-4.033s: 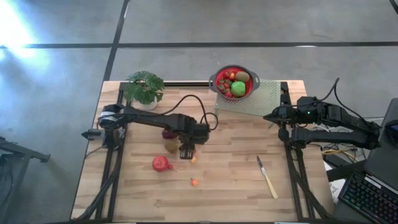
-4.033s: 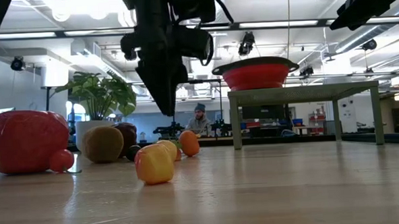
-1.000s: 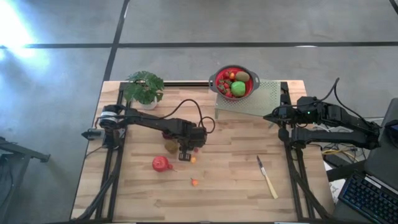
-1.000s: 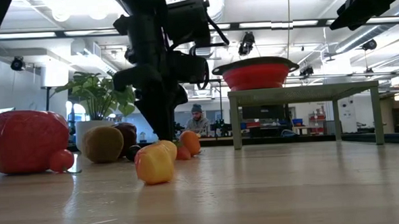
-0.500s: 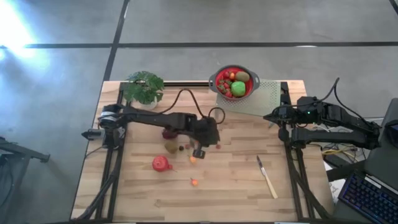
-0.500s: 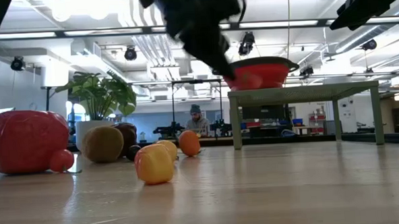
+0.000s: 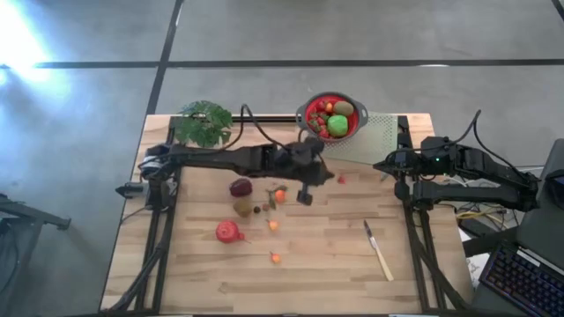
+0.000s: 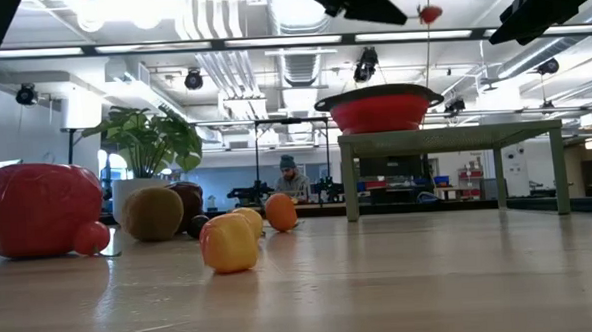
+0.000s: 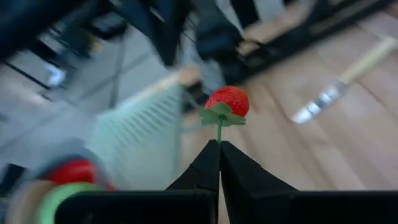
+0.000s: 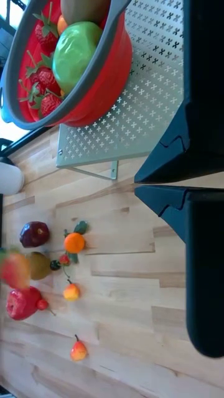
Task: Pick & Place Fruit
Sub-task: Put the strawberry into the strainer bowl on the shelf
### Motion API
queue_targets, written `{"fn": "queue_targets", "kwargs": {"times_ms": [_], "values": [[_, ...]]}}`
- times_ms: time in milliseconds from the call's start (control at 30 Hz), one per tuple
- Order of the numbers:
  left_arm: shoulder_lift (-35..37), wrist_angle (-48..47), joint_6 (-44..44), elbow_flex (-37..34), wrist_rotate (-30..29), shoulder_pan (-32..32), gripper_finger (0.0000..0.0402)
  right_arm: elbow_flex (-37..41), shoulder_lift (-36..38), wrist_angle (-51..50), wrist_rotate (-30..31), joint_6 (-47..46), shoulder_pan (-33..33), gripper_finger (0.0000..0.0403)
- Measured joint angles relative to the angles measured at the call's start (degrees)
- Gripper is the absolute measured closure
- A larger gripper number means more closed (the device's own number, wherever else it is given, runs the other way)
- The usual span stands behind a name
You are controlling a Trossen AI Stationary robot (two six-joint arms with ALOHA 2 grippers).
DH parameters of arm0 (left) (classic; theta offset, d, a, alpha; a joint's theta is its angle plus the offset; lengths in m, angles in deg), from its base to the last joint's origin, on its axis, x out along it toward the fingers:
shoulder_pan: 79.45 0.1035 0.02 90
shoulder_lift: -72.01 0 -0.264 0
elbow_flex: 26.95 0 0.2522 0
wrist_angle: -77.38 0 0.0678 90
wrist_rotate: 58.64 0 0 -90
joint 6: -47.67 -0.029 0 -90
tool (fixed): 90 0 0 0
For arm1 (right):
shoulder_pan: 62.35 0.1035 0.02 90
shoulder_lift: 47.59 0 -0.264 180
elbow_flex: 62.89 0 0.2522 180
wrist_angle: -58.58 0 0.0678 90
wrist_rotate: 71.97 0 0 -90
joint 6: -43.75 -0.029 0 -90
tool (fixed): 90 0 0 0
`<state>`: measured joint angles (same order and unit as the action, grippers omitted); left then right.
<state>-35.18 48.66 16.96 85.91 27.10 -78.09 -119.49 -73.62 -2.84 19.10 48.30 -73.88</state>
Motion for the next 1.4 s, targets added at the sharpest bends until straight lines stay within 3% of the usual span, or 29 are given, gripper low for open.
{"fn": "queue_targets", "kwargs": {"times_ms": [233,533,1000,1400], "values": [[0.0,5.4,-0.3,1.1,-0.8,4.5,0.0394,0.0,0.0,0.0,0.0,0.0,0.0,0.039],[0.0,7.8,4.4,1.1,-6.1,11.1,0.0395,0.0,0.0,0.0,0.0,0.0,0.0,0.039],[0.0,5.6,8.4,1.1,-8.0,18.7,0.0395,0.0,0.0,0.0,0.0,0.0,0.0,0.039],[0.0,1.1,8.4,1.0,-8.9,19.9,0.0394,0.0,0.0,0.0,0.0,0.0,0.0,0.039]]}}
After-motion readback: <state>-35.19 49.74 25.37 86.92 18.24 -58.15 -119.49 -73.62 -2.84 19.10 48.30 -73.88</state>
